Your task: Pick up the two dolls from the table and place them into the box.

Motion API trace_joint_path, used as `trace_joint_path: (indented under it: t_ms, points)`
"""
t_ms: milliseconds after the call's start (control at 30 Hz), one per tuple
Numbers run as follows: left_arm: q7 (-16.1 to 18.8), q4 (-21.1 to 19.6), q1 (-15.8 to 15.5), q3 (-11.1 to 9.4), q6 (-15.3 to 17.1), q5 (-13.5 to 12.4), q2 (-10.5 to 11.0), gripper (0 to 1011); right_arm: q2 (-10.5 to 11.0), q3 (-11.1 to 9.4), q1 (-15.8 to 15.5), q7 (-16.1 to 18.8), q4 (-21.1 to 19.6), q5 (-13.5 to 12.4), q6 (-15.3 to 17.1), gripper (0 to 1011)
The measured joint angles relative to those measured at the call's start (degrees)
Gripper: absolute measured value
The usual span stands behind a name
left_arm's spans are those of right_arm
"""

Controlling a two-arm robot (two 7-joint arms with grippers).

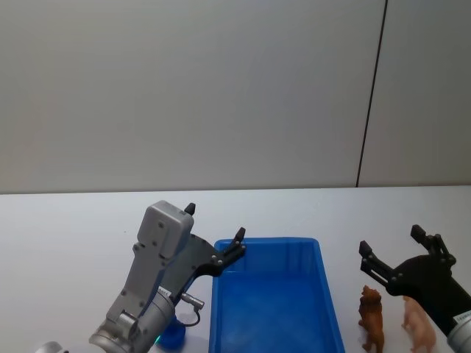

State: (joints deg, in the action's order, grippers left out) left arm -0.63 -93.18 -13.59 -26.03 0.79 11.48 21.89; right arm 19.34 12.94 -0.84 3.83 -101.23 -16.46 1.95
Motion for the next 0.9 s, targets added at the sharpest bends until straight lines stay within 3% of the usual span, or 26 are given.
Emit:
trace_joint_path:
  t_ms: [900]
  points:
    - [0.0,0.0,0.0,0.0,0.0,0.0,0.0,1008,0.0,0.0,0.0,0.0,0.0,0.0,0.0,1001]
